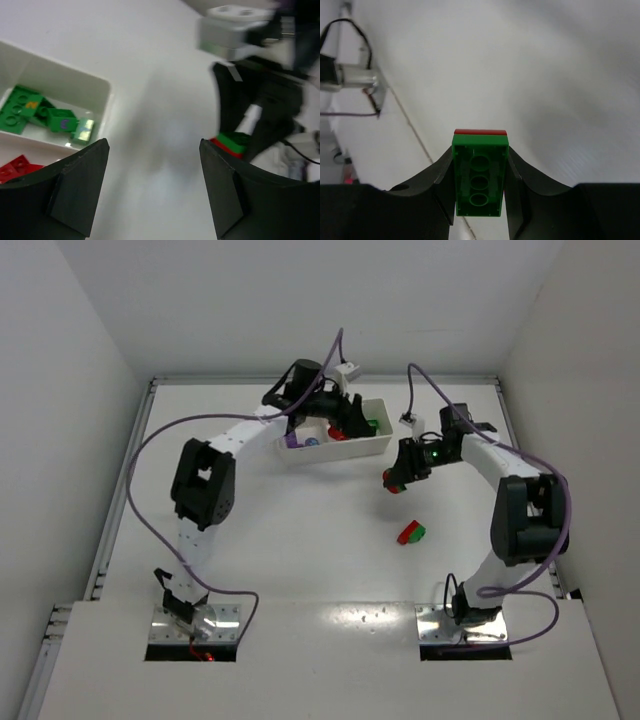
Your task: Sort the legos into containers by color
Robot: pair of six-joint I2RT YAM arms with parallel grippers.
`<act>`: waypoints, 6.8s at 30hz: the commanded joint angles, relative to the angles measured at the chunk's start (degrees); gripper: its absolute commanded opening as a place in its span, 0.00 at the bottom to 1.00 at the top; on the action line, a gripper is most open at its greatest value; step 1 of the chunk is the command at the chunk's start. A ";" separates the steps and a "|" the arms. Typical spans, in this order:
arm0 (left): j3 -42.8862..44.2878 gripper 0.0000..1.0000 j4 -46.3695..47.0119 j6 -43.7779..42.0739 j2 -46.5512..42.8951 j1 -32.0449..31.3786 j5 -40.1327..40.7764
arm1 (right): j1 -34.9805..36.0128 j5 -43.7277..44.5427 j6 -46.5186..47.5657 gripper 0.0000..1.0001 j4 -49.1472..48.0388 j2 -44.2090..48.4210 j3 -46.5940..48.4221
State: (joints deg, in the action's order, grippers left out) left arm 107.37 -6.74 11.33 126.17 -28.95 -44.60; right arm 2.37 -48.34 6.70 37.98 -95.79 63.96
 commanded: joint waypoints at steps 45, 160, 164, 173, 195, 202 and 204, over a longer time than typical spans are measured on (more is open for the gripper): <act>-22.03 0.66 3.32 2.03 -20.26 -3.66 -23.87 | 7.74 -29.62 47.62 0.11 42.53 -7.92 20.85; -30.73 0.00 -16.71 -18.35 -27.12 -2.34 -24.31 | 6.07 -25.32 44.72 0.02 42.53 -8.98 20.40; -31.79 0.00 -19.96 -21.26 -27.12 -1.82 -24.31 | 4.92 -25.32 44.72 0.02 42.53 -8.98 21.55; -32.84 0.00 -24.01 -25.65 -26.59 -1.81 -23.08 | 1.85 -24.26 44.72 0.02 42.53 -9.50 25.06; -26.42 0.00 -20.33 -22.76 -33.09 7.32 -12.62 | 0.44 3.41 -11.35 0.02 -20.02 -19.25 35.79; -25.90 0.00 -15.15 -17.59 -33.62 9.08 -8.23 | 1.50 9.48 -11.36 0.02 -20.66 -27.24 41.85; -25.90 0.00 -12.87 -16.09 -34.14 9.09 -6.57 | 1.50 9.49 -11.36 0.02 -20.66 -28.83 42.65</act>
State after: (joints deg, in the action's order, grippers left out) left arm 79.35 -25.02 -7.90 95.11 -20.78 -53.49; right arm 3.33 -41.25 -2.94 20.12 -122.50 104.07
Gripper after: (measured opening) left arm 0.404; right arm 0.348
